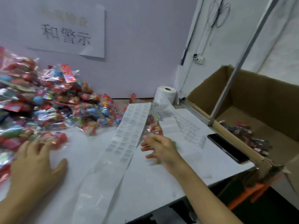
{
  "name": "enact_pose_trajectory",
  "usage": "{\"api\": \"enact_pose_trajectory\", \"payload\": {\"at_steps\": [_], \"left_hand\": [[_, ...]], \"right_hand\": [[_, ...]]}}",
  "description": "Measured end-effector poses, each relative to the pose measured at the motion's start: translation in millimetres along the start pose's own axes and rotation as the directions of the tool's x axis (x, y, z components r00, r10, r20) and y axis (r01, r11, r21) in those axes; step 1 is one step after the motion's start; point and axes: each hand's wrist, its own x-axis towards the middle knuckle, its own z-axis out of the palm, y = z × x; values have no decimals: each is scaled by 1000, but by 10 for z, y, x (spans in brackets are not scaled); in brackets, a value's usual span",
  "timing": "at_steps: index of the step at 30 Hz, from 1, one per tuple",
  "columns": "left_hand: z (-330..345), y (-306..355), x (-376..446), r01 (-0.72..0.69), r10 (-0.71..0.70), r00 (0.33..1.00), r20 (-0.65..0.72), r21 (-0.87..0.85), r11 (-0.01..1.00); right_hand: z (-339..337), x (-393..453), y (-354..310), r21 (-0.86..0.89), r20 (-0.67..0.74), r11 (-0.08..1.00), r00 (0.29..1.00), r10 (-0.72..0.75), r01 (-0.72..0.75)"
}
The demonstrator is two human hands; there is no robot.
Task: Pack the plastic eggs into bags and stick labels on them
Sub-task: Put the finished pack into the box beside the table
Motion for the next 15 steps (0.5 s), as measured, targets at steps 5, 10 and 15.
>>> {"api": "enact_pose_trajectory", "payload": {"at_steps": [5, 10, 15], "left_hand": [[-217, 199, -116, 90, -97, 989, 115, 68, 994], [-272, 208, -145, 60, -55, 995, 82, -67, 996], [-279, 212, -170, -104, 129, 989, 65, -302, 947]], "right_hand": [[840, 173, -116, -104, 317, 988, 945, -73, 111], [1387, 365, -93, -193, 402, 971, 914, -55, 143], [1688, 659, 35, -311, 249, 939, 966, -67, 145]]}}
